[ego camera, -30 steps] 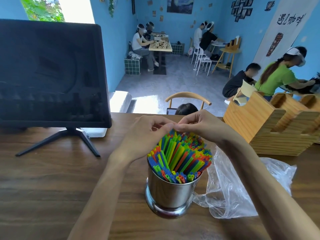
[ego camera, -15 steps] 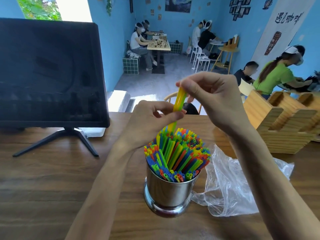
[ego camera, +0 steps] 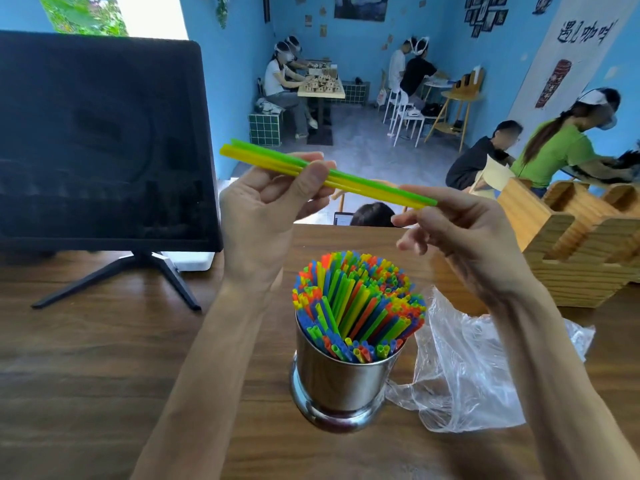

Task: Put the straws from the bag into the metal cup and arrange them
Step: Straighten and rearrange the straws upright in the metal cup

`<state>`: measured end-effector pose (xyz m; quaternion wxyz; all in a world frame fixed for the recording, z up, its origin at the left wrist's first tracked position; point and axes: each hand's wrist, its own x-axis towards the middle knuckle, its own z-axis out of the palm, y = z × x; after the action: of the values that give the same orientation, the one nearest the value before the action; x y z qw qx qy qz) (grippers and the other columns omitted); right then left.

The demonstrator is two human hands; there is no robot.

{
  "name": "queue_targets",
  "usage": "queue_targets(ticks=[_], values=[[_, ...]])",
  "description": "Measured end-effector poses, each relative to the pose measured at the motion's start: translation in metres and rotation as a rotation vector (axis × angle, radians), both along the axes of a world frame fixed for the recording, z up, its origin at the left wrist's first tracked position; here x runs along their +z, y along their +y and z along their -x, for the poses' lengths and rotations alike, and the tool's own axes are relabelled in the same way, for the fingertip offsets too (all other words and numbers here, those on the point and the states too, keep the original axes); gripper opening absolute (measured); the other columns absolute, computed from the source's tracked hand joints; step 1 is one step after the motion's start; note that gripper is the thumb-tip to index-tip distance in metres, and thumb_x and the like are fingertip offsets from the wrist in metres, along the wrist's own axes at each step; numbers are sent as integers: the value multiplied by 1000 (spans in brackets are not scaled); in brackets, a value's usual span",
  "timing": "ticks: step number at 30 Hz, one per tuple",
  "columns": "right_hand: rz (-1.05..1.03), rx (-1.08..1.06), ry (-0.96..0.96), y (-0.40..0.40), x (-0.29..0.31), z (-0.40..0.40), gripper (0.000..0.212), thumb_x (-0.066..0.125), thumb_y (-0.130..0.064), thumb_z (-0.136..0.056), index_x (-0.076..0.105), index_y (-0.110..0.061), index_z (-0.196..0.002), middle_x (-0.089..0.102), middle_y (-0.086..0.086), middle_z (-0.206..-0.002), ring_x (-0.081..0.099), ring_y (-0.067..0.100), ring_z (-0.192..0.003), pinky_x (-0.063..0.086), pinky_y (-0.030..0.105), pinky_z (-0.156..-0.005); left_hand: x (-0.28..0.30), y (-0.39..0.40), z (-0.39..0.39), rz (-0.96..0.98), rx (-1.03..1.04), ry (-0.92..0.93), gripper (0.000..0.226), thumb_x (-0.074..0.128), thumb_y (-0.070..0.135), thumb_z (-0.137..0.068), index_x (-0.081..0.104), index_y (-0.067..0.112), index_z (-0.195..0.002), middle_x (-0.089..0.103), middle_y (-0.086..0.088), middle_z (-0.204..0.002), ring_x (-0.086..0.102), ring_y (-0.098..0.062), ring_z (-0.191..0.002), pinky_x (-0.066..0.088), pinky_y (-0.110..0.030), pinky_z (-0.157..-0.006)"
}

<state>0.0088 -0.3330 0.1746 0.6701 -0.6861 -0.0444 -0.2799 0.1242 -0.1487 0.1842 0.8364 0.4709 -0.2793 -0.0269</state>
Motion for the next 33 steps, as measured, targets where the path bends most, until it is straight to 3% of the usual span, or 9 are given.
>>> queue_targets(ticks=[7,12,16,19,21,23,25,29,33], values=[[-487,7,-97,31,10,-8,17,73,-35,-64,83,-25,-75,66,-7,-63,65,5,-57,50,13,-52,-10,-9,17,55,-71,42,16,81,15,-71,73,14,-85,79,-4,-85,75,-20,-74,60,-26,-68],[-476,-77,-143,40,18,-16,22,62,-34,-80,80,-24,-73,72,-8,-76,71,10,-75,58,22,-73,-18,-15,26,58,-151,-39,13,82,10,-65,80,22,-71,78,5,-81,75,-11,-86,58,-22,-79],[-460,-206,-204,19,31,-8,15,63,-32,-88,72,-21,-83,76,-4,-85,75,16,-80,60,24,-65,-24,3,15,-7,-274,-165,36,84,35,-71,79,21,-104,77,-1,-110,68,-21,-116,52,-28,-97],[-240,-327,-190,8,36,0,8,61,-20,-99,67,-17,-102,76,-5,-84,73,14,-78,58,24,-62,-27,20,2,0,-263,-122,48,70,56,-84,74,18,-113,75,-6,-115,64,-31,-120,46,-41,-105],[17,-334,-145,18,29,0,24,66,-10,-96,62,-19,-118,77,-3,-83,75,14,-77,59,26,-60,-29,21,-4,-89,-192,-117,35,64,50,-91,77,21,-106,77,-3,-109,67,-31,-116,46,-45,-106],[229,-301,-103,31,14,-2,50,75,-7,-90,53,-30,-129,74,10,-81,76,24,-71,61,34,-58,-29,17,-5,-219,-143,-164,21,64,35,-94,77,21,-103,78,-2,-103,70,-26,-109,50,-40,-102],[372,-280,-41,41,-1,-3,59,81,-12,-87,52,-42,-128,70,9,-81,73,24,-63,61,39,-58,-28,13,-2,-312,-150,-218,14,69,24,-93,75,16,-104,78,-3,-101,72,-18,-103,53,-27,-93],[639,-301,34,41,-23,0,32,81,-26,-87,66,-32,-115,71,-6,-79,70,11,-70,54,23,-65,-33,10,1,-443,-155,-245,6,70,16,-89,75,17,-93,78,3,-91,73,-11,-89,54,-22,-80],[679,-339,61,33,-33,3,17,81,-35,-86,75,-25,-98,74,-9,-85,70,13,-81,54,34,-72,-41,11,3,-572,-147,-281,8,69,14,-95,77,13,-94,78,-2,-95,74,-18,-93,57,-26,-82]])
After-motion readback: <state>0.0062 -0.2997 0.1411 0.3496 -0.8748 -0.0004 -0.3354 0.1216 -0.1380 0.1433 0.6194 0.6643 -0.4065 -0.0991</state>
